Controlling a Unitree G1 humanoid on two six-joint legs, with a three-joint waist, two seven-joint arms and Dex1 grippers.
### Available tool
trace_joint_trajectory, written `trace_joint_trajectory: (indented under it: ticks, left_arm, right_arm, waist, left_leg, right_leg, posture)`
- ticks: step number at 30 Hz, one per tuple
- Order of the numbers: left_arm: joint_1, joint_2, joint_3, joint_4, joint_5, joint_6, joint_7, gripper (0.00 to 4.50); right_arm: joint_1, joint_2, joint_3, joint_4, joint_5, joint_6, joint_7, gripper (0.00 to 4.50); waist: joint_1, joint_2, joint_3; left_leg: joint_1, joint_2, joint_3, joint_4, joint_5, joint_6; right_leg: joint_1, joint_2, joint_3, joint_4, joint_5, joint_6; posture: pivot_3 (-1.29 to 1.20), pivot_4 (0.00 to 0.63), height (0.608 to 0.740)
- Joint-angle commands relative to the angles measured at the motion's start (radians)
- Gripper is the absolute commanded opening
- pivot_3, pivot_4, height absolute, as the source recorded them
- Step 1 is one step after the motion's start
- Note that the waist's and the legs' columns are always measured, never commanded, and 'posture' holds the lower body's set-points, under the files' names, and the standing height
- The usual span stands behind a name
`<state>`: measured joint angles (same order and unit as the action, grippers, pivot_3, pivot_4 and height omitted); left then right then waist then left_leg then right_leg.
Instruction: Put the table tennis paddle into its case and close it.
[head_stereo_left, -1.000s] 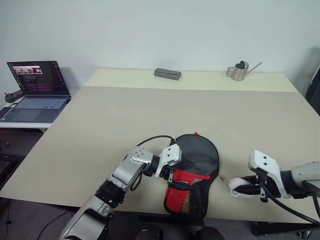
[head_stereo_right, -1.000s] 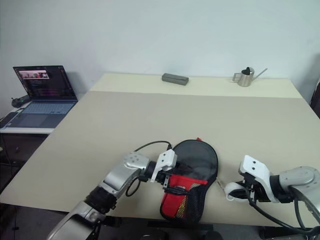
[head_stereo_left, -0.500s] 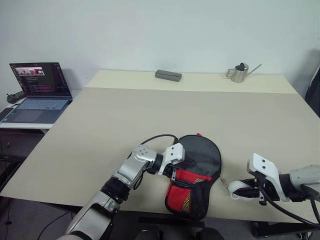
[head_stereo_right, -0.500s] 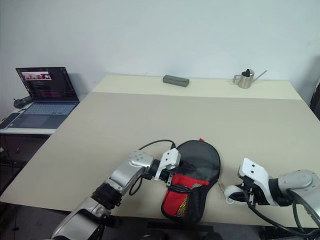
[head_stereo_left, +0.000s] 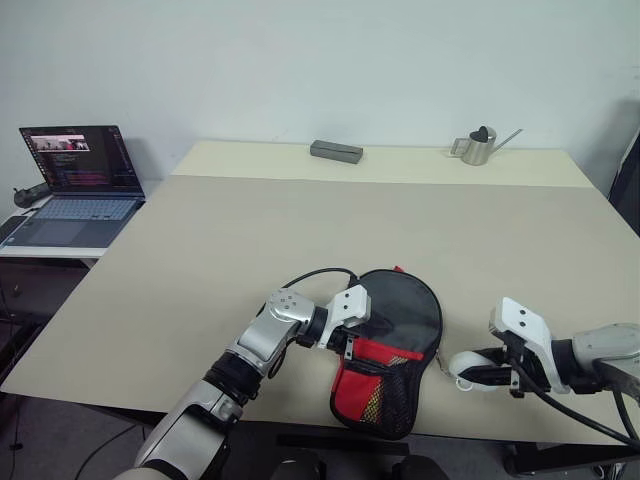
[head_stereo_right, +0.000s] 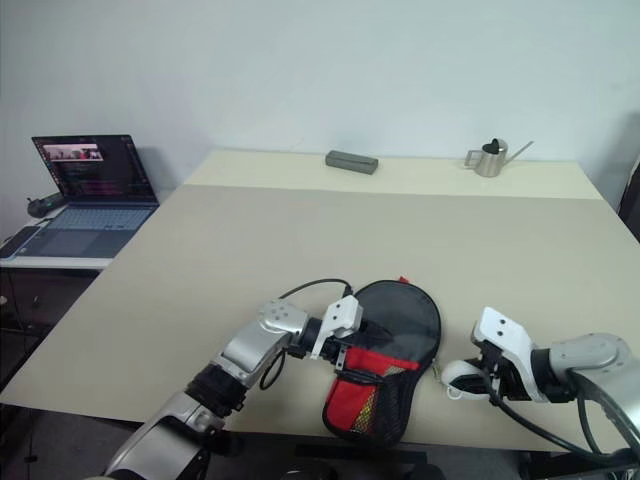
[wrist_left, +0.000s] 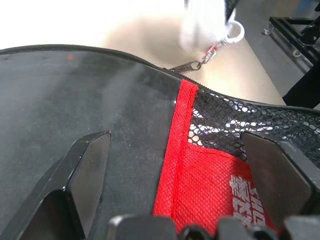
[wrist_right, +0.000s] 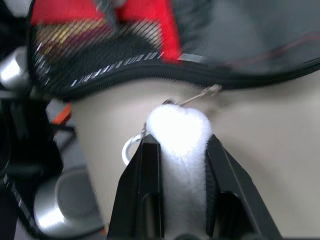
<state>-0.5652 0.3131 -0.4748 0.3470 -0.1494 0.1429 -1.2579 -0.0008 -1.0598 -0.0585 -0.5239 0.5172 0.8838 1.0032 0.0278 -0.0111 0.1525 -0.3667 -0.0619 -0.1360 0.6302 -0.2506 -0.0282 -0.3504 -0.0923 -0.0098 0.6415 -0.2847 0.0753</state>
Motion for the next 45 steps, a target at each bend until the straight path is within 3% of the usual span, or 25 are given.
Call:
trace_joint_trajectory:
  ticks: [1, 3, 8, 16, 19, 22, 28, 31, 36, 45]
  left_arm:
    - [0.043, 0.004, -0.071, 0.097, 0.11, 0.023, 0.041, 4.5]
    - [0.043, 0.001, -0.067, 0.096, 0.107, 0.025, 0.044, 4.5]
    - [0.047, -0.009, -0.061, 0.09, 0.1, 0.028, 0.053, 4.5]
    - [0.033, -0.028, -0.014, 0.012, 0.05, 0.056, 0.079, 4.5]
    - [0.028, -0.028, 0.002, -0.036, 0.033, 0.078, 0.083, 4.5]
    - [0.028, -0.033, 0.017, -0.07, 0.02, 0.094, 0.093, 4.5]
    - [0.007, -0.033, 0.11, -0.194, -0.057, 0.179, 0.12, 4.5]
    - [-0.016, 0.02, 0.206, -0.277, -0.148, 0.281, 0.106, 4.5]
    - [-0.012, 0.139, 0.309, -0.339, -0.252, 0.379, 0.055, 4.5]
    - [0.057, 0.294, 0.378, -0.332, -0.246, 0.34, 0.048, 4.5]
  right_arm:
    - [-0.019, -0.031, -0.09, 0.014, 0.046, 0.032, 0.017, 2.19]
    - [-0.006, -0.05, -0.14, 0.015, 0.082, 0.052, 0.044, 2.83]
    - [-0.031, -0.056, -0.243, 0.016, 0.167, 0.109, 0.051, 2.83]
    - [-0.076, -0.053, -0.294, 0.03, 0.29, 0.177, 0.063, 2.83]
    - [-0.124, -0.04, -0.277, 0.08, 0.292, 0.185, 0.038, 3.45]
    - [-0.172, -0.029, -0.242, 0.129, 0.247, 0.148, 0.0, 4.48]
    - [-0.401, 0.131, -0.09, 0.267, 0.143, 0.126, -0.175, 4.48]
    - [-0.482, 0.224, 0.004, 0.352, 0.066, 0.084, -0.227, 4.48]
    - [-0.545, 0.306, 0.094, 0.455, -0.012, 0.02, -0.219, 4.48]
    - [-0.589, 0.418, 0.155, 0.596, -0.065, -0.021, -0.182, 4.48]
  waist:
    - [0.0, 0.0, 0.0]
    - [0.0, 0.0, 0.0]
    - [-0.001, 0.0, 0.0]
    - [-0.002, -0.001, 0.002]
    - [-0.005, -0.003, 0.005]
    - [-0.005, -0.003, 0.007]
    - [-0.016, -0.006, 0.01]
    - [-0.027, -0.007, 0.013]
    - [-0.039, -0.006, 0.013]
    - [-0.047, -0.005, 0.014]
  left_leg:
    - [0.0, 0.0, 0.0, 0.0, 0.0, 0.0]
    - [0.0, 0.0, 0.0, 0.0, 0.0, 0.0]
    - [0.0, 0.0, 0.0, 0.0, 0.0, 0.0]
    - [-0.001, 0.001, 0.001, -0.001, -0.001, 0.0]
    - [-0.002, 0.001, 0.001, -0.001, -0.001, 0.0]
    - [-0.004, 0.001, 0.001, -0.001, -0.001, 0.0]
    - [-0.018, 0.001, 0.0, 0.0, 0.0, -0.001]
    - [-0.02, 0.002, -0.001, 0.0, 0.001, -0.003]
    - [-0.031, 0.001, -0.001, -0.001, 0.002, -0.006]
    - [-0.033, 0.002, -0.001, 0.0, 0.001, -0.006]
  right_leg:
    - [0.0, 0.0, 0.0, 0.0, 0.0, 0.0]
    - [0.0, 0.0, 0.0, 0.0, 0.0, 0.0]
    - [0.0, 0.0, 0.0, 0.0, 0.0, 0.0]
    - [-0.002, 0.0, 0.0, 0.0, -0.001, -0.001]
    - [-0.003, 0.0, 0.0, 0.0, -0.001, -0.001]
    - [-0.004, 0.001, 0.0, 0.0, -0.001, -0.001]
    - [-0.021, 0.001, 0.002, 0.004, 0.0, -0.002]
    - [-0.025, 0.002, 0.002, 0.005, 0.003, -0.007]
    - [-0.036, 0.002, 0.002, 0.005, 0.003, -0.008]
    - [-0.037, 0.002, 0.002, 0.006, 0.003, -0.008]
  posture:
    - [0.0, 0.15, 0.74]
    - [0.0, 0.15, 0.74]
    - [0.0, 0.15, 0.74]
    - [0.0, 0.15, 0.74]
    - [0.0, 0.15, 0.74]
    - [0.0, 0.15, 0.74]
    - [0.0, 0.15, 0.74]
    - [0.0, 0.15, 0.74]
    - [0.0, 0.15, 0.74]
    - [0.0, 0.15, 0.74]
